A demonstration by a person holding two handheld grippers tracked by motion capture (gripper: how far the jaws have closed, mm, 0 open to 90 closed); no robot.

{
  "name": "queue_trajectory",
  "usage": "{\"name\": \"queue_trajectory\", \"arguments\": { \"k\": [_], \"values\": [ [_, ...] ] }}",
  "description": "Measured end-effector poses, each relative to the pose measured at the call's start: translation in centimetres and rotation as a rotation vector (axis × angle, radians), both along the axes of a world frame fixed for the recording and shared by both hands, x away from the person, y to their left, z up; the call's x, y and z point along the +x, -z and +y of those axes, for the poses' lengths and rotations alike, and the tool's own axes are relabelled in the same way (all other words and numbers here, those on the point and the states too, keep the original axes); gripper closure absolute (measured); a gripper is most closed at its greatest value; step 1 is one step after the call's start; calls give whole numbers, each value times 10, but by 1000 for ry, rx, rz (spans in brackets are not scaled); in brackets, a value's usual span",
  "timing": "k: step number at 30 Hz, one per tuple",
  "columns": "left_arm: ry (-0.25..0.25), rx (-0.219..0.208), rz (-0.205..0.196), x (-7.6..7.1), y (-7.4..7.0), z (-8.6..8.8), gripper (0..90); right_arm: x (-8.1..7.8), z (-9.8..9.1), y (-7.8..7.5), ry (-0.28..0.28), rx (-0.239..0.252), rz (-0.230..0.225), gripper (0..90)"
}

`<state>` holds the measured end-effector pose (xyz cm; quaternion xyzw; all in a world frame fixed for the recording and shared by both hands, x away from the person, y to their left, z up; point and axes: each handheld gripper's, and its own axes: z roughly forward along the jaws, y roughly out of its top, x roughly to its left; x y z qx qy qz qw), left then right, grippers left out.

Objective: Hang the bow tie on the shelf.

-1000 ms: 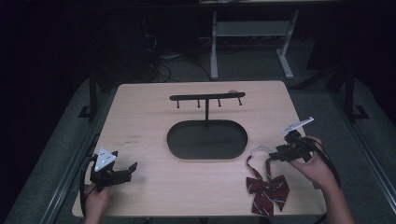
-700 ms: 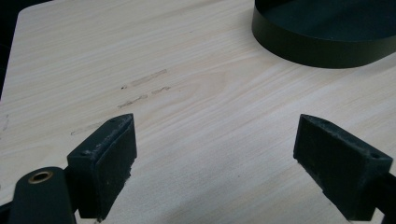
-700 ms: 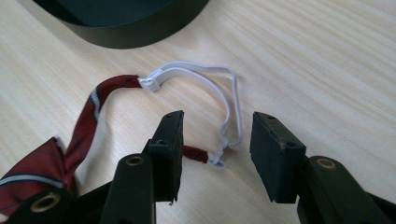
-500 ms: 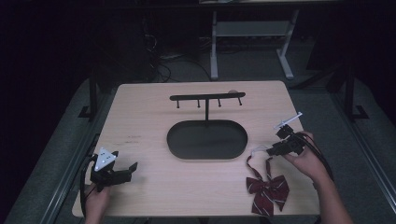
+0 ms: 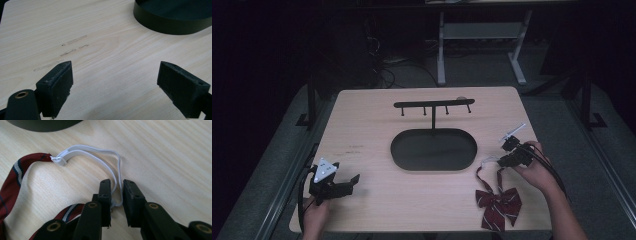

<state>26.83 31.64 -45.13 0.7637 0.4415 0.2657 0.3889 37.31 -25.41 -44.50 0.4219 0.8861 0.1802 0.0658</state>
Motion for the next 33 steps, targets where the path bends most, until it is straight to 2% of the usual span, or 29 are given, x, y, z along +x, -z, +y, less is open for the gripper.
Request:
{"name": "queue_trajectory", "arguments": {
  "k": [4,13,17,21,28,33],
  "values": [
    [-8,10,-4,0,-1,1,131,1,-1,1,6,-11,-4,839],
    [-15,5,-8,-1,-1,3,131,-3,-1,-4,0,-3,-3,863],
    [-14,7,-5,-1,-1,2,131,-6,0,-8,-13,19,4,871],
    [-15,7,-5,-1,-1,2,130,-9,-1,-17,-18,62,-10,874],
    [-19,9,-6,-2,-1,3,131,-14,0,-31,-33,100,-15,875],
    [-27,-20,-17,-4,-3,4,131,-17,2,-42,-52,130,-24,875]
  ]
}}
